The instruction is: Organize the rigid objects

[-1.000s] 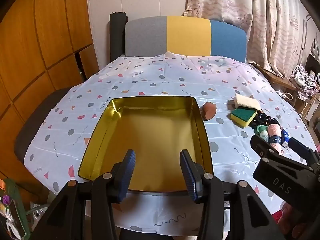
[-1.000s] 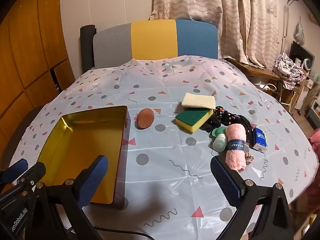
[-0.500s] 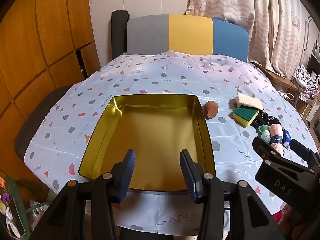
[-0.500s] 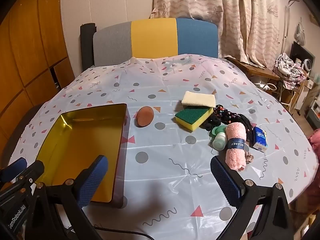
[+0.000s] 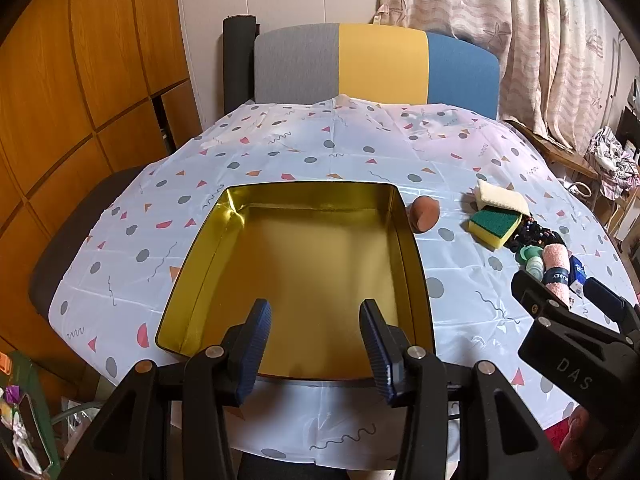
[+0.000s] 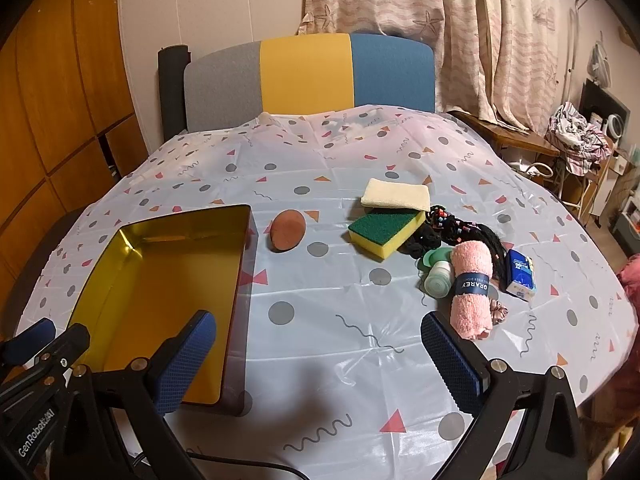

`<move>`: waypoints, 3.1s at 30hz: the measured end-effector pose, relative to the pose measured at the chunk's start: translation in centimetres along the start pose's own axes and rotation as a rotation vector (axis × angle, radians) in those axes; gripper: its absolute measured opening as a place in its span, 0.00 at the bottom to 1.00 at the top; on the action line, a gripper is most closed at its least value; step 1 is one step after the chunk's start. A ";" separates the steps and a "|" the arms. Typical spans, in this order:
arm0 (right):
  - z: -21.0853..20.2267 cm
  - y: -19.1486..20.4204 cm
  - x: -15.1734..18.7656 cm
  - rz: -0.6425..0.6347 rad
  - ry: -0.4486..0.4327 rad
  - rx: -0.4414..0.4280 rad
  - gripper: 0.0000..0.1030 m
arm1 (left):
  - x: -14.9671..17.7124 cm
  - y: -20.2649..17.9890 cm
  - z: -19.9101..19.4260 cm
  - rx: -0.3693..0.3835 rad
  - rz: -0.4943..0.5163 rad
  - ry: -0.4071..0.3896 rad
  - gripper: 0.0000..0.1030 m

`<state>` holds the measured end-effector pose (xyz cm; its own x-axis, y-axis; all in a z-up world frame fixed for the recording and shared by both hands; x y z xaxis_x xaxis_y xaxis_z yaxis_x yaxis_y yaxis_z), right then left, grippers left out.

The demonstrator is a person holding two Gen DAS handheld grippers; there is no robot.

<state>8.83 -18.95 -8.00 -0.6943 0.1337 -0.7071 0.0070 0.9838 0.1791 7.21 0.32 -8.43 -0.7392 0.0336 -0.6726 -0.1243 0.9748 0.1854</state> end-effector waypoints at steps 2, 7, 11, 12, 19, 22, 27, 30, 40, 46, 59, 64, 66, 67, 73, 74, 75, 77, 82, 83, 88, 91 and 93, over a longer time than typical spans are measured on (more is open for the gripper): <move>0.0 0.1 0.0 0.001 -0.001 0.000 1.00 | 0.0 0.0 0.1 0.000 0.000 0.001 0.45; 0.0 0.0 0.0 0.001 0.000 0.000 1.00 | 0.2 -0.1 0.2 -0.002 0.002 0.005 0.45; 0.0 -0.1 0.1 0.003 0.001 -0.001 1.00 | 0.3 -0.2 0.4 -0.003 0.003 0.012 0.45; 0.1 -0.1 0.1 0.002 0.002 0.001 1.00 | 0.3 -0.2 0.4 -0.003 0.004 0.013 0.45; 0.2 -0.1 0.2 0.003 0.007 0.001 1.00 | 0.4 -0.3 0.5 -0.004 0.006 0.018 0.45; 0.2 -0.2 0.3 0.004 0.006 0.000 1.00 | 0.5 -0.4 0.5 -0.005 0.008 0.020 0.45; 0.3 -0.2 0.3 0.008 0.010 -0.001 1.00 | 0.6 -0.5 0.5 -0.005 0.010 0.022 0.45; 0.3 -0.3 0.2 0.013 0.012 -0.003 1.00 | 0.6 -0.5 0.5 -0.006 0.011 0.025 0.45; 0.3 -0.3 0.2 0.008 0.013 -0.006 1.00 | 0.5 -0.7 0.6 -0.007 0.009 0.026 0.45; 0.3 -0.2 0.2 0.008 0.012 -0.008 1.00 | 0.4 -0.4 0.5 -0.006 0.009 0.030 0.45; 0.1 -0.1 0.0 0.007 -0.003 -0.019 1.00 | 0.4 -0.6 0.6 -0.002 0.010 0.040 0.45; 0.0 -0.4 0.0 0.003 -0.008 -0.026 1.00 | 0.6 -0.7 0.9 -0.003 0.009 0.052 0.45; 0.0 -0.5 0.0 0.008 -0.009 -0.027 1.00 | 0.7 -0.8 1.0 -0.004 0.011 0.054 0.45; 0.0 -0.5 0.0 0.009 -0.007 -0.028 1.00 | 0.7 -0.8 1.0 -0.004 0.012 0.055 0.45; -0.1 -0.9 -0.1 -0.002 -0.022 -0.048 1.00 | 0.9 -1.7 1.2 0.021 0.022 0.066 0.45; -0.1 -1.1 0.0 -0.010 -0.023 -0.051 1.00 | 1.1 -2.1 1.4 0.049 0.021 0.081 0.45; -0.1 -1.2 0.1 -0.021 -0.023 -0.054 1.00 | 1.2 -2.4 1.5 0.075 0.017 0.096 0.45; 0.0 -1.8 0.4 -0.032 -0.018 -0.045 1.00 | 1.6 -3.0 1.9 0.118 0.008 0.120 0.45; 0.7 -5.0 2.1 -0.003 0.010 -0.006 1.00 | 2.5 -5.4 2.3 0.218 0.011 0.165 0.45; 0.8 -6.1 2.6 0.025 0.014 -0.004 1.00 | 2.6 -5.8 2.2 0.239 0.015 0.168 0.45; 1.0 -11.1 5.0 0.114 0.049 0.058 1.00 | 2.7 -8.9 1.8 0.351 0.061 0.182 0.45; 0.8 -15.5 6.7 0.212 0.070 0.097 1.00 | 2.7 -11.5 1.4 0.409 0.123 0.191 0.45; 0.3 -18.0 7.5 0.268 0.067 0.124 1.00 | 2.7 -14.1 1.0 0.499 0.157 0.216 0.49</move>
<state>3.70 -35.65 -16.70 -0.7020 0.3866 -0.5981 0.2817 0.9221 0.2654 7.62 -13.07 -13.59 -0.8490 0.1919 -0.4923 0.2871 0.9497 -0.1251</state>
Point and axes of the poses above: each gripper's, at about its wrist camera, not at the fingertips, and z roughly the way its jaws point, y to its left, x to its underside, the point moved 10 cm from there along z, roughly the way its jaws point, and after that the axes turned 12 degrees about -x, right-handed, at the moved point
